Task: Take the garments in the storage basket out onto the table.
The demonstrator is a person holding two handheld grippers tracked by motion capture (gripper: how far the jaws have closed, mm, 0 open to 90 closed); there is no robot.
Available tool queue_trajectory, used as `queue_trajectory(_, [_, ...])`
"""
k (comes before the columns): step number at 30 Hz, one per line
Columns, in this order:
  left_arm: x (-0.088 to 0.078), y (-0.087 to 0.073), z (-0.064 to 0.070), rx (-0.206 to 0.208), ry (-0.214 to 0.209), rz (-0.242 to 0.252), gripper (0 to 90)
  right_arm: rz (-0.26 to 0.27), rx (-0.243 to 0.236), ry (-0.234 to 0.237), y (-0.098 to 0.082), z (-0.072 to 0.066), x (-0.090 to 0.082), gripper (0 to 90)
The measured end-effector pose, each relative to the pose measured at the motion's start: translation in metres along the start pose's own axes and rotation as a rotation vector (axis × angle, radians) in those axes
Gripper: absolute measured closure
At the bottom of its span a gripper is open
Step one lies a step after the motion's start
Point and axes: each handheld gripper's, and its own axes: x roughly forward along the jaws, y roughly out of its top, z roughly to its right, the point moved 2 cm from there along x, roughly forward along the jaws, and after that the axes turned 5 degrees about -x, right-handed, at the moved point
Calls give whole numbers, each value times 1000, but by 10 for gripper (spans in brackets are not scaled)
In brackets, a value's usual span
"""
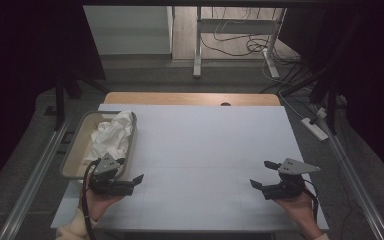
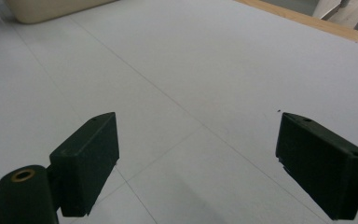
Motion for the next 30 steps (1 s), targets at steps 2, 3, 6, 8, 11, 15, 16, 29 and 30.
queue_trajectory(2, [0,1,0,8,5,-2,119,-11,-15,-2,0,-1,1,129])
queue_trajectory(3, [0,1,1,7,5,0,119,-15,-18,-2,0,-1,1,130])
queue_trajectory(6, [0,1,1,8,1,2,118,-16,-15,2,-1,-1,1,130])
queue_trajectory(8, [0,1,0,7,0,4,118,-15,-15,1,-1,-1,1,130])
queue_trajectory(11, [-1,1,-1,2,-4,5,118,-17,-18,0,-1,-1,1,132])
queue_trajectory(15, [-1,1,-2,-1,-3,6,119,-22,-17,10,-2,-1,2,132])
queue_trajectory(16, [-1,2,-2,0,0,6,119,-28,-19,11,-2,-2,3,133])
queue_trajectory(29, [-3,6,-3,5,3,3,125,-54,-21,30,-3,-2,7,134])
queue_trajectory(30, [-6,8,-4,5,7,9,125,-53,-19,34,-3,-2,7,134])
